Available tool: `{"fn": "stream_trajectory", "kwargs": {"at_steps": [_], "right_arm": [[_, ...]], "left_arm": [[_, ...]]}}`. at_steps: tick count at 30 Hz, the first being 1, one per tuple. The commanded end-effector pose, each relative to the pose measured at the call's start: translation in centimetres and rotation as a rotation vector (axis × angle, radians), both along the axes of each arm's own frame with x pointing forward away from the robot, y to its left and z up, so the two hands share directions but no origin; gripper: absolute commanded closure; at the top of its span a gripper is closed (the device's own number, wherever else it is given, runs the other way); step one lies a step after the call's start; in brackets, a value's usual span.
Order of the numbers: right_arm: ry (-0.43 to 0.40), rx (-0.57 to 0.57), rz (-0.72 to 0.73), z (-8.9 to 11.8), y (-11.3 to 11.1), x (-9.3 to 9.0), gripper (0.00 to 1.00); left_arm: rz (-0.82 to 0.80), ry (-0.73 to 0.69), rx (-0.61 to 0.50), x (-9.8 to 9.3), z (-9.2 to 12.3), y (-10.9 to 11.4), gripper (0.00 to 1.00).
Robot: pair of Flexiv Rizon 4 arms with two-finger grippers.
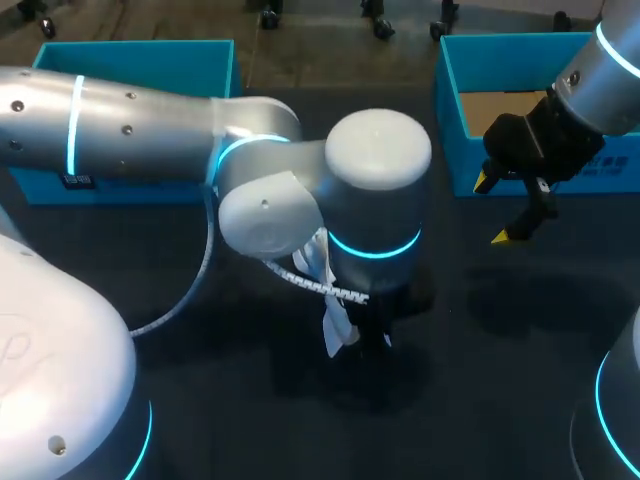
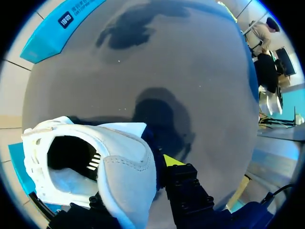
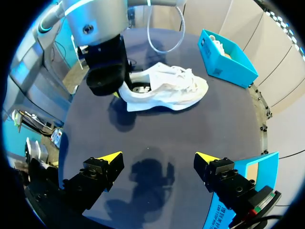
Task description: Take the shoe out of the shoebox, open the shoe tongue, remove and reinsert the insole, then place the shoe into the shoebox
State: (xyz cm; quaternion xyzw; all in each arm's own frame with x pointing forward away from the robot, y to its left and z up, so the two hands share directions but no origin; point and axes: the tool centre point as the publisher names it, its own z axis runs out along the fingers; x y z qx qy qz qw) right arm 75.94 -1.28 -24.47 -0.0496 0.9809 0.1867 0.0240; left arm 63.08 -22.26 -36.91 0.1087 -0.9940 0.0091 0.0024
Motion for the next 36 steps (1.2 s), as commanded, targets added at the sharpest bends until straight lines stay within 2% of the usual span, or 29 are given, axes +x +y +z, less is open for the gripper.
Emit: {"fn": "stream_trajectory", "kwargs": {"at_steps": [1,10,19,24,31,36], "right_arm": [[-0.001,-0.002,0.000,-0.1,0.0,0.0,0.00],[-0.001,-0.002,0.000,-0.1,0.0,0.0,0.00],[-0.001,-0.002,0.000,-0.1,0.0,0.0,0.00],[-0.001,-0.002,0.000,-0.1,0.0,0.0,0.00],[-0.001,-0.002,0.000,-0.1,0.0,0.0,0.00],[-0.001,-0.002,0.000,-0.1,0.0,0.0,0.00]], "left_arm": [[-0.011,-0.001,-0.013,0.3,5.4,1.7,1.00],[-0.043,-0.009,-0.007,1.0,12.1,2.3,1.00],[-0.057,-0.014,-0.061,1.5,18.1,2.4,1.00],[-0.098,0.032,-0.095,1.7,19.7,2.3,1.00],[-0.224,0.025,-0.090,2.6,21.2,3.1,1.00],[-0.262,0.046,-0.114,4.8,21.4,4.6,1.00]]}}
